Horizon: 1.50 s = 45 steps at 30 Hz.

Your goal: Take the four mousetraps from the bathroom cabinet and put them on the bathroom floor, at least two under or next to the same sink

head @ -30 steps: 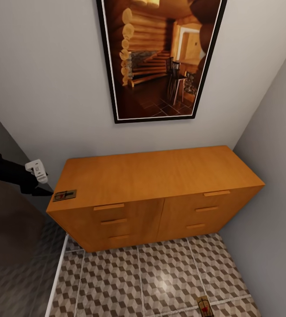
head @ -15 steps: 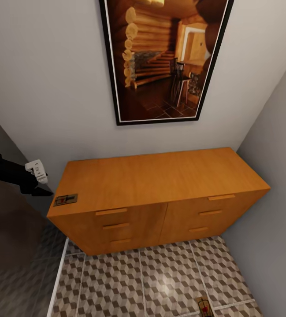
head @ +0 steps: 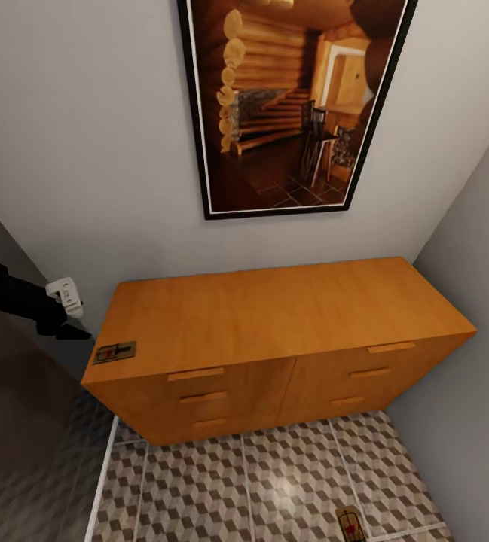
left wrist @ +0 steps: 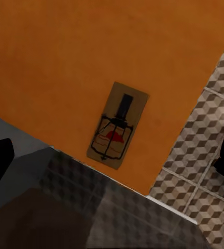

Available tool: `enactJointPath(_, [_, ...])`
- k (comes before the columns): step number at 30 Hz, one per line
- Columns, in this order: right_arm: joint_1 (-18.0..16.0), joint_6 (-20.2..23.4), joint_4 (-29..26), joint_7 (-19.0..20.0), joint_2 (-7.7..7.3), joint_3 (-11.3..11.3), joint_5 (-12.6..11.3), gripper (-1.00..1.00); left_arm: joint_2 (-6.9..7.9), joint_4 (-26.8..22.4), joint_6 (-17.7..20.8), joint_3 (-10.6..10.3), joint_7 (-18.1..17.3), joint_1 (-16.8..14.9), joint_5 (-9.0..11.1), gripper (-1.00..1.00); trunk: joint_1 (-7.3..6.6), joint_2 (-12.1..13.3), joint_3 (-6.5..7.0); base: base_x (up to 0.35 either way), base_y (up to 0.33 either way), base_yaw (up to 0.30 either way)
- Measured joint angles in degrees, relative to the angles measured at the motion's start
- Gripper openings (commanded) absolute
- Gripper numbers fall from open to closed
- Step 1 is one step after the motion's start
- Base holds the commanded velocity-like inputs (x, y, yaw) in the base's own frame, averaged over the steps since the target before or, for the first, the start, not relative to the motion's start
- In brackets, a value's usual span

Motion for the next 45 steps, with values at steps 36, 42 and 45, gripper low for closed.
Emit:
enactJointPath(36, [0.01, 0.0, 0.0, 0.0, 0.0, -0.01, 0.0, -1.0, -0.04, 0.09, 0.0, -5.31, 0.01, 0.0, -0.02, 1.0, 0.0, 0.0, -0.48, 0.001, 0.0, 0.0])
enactJointPath(42, [0.02, 0.0, 0.0, 0.0, 0.0, 0.0, 0.0, -1.0, -0.04, 0.12, 0.0, -5.37, 0.01, 0.0, 0.04, 1.0, 0.0, 0.0, -0.71, 0.0, 0.0, 0.0])
enactJointPath(45, [0.02, 0.0, 0.03, 0.0, 0.04, 0.0, 0.0, -1.0, -0.04, 0.36, 0.0, -5.46, -0.02, 0.0, 0.06, 1.0, 0.0, 0.0, -0.74, 0.0, 0.0, 0.0])
